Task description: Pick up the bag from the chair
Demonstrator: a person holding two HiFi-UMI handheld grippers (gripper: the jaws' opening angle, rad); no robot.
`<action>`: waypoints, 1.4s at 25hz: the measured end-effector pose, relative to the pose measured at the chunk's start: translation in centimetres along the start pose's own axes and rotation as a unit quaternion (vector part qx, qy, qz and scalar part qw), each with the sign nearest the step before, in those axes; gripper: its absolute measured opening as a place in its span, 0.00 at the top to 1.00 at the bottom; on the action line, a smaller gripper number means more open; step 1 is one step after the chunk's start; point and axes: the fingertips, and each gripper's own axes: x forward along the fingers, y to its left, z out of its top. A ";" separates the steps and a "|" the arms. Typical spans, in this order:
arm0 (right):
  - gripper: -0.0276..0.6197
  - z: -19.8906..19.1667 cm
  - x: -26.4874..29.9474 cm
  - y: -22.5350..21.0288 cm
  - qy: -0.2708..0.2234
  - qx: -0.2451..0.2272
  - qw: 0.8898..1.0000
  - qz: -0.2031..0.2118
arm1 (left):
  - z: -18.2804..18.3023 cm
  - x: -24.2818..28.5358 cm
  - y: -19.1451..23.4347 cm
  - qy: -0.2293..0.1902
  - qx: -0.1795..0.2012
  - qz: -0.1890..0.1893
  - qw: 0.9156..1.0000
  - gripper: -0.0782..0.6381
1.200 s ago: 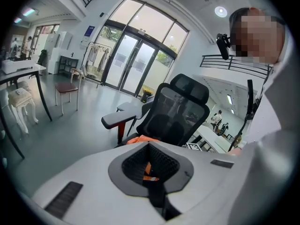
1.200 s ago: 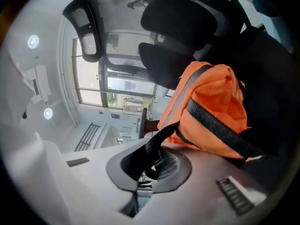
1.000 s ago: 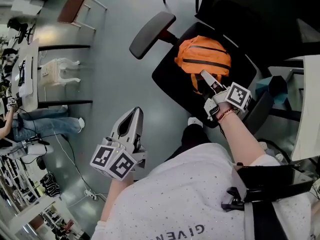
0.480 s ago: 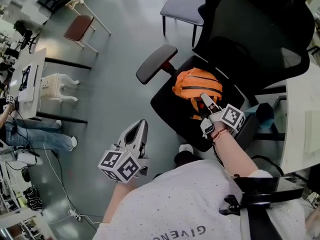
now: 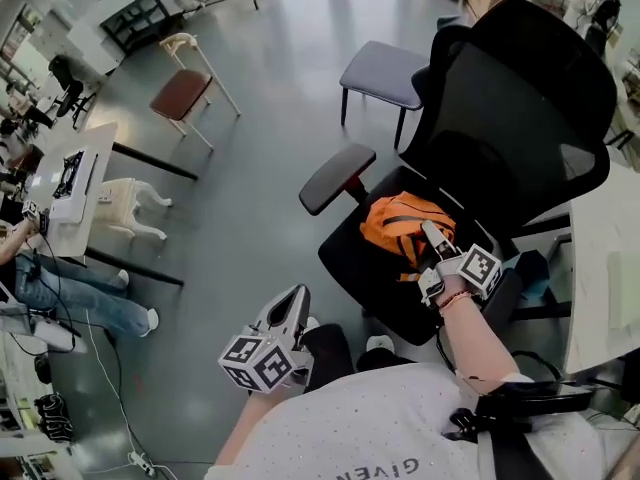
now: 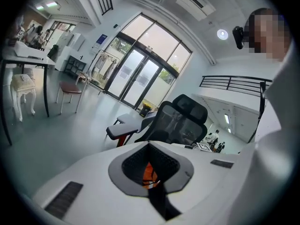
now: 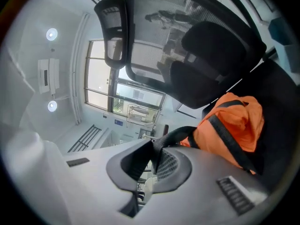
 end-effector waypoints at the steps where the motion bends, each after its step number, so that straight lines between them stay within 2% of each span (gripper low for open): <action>1: 0.96 0.3 0.0 0.3 -0.005 -0.006 1.000 -0.006 | 0.3 0.4 0.3 -0.003 -0.008 -0.010 1.000 0.89; 4: 0.96 0.5 0.1 1.1 -0.029 -0.003 0.999 -0.024 | 2.1 1.4 1.5 -0.005 -0.025 -0.037 0.999 0.89; 6: 0.96 0.6 0.8 2.0 -0.047 0.005 0.998 -0.028 | 5.0 2.2 2.3 -0.013 -0.026 -0.059 0.998 0.89; 10: 0.96 -0.1 2.3 3.3 -0.074 0.025 0.996 -0.036 | 11.1 2.6 3.7 -0.018 0.014 -0.104 0.994 0.89; 12: 0.96 -0.2 2.7 3.5 -0.094 0.043 0.994 -0.031 | 13.2 2.6 4.6 -0.017 0.029 -0.117 0.993 0.89; 15: 0.96 0.0 2.7 3.4 -0.122 0.048 0.990 -0.047 | 15.6 2.3 5.4 -0.014 0.039 -0.143 0.989 0.89; 22: 0.96 -1.6 2.5 6.5 -0.167 0.015 0.984 -0.061 | 20.2 -0.7 6.1 -0.028 0.055 -0.195 0.979 0.89; 26: 0.96 -1.9 1.9 8.0 -0.185 0.001 0.981 -0.060 | 22.0 -2.1 5.6 -0.032 0.077 -0.220 0.972 0.89; 30: 0.96 -1.6 0.8 10.1 -0.206 -0.017 0.977 -0.043 | 22.6 -3.2 5.5 -0.030 0.093 -0.229 0.969 0.89; 35: 0.96 -2.7 0.4 12.9 -0.207 -0.025 0.978 -0.018 | 22.8 -3.8 5.8 -0.037 0.102 -0.227 0.968 0.89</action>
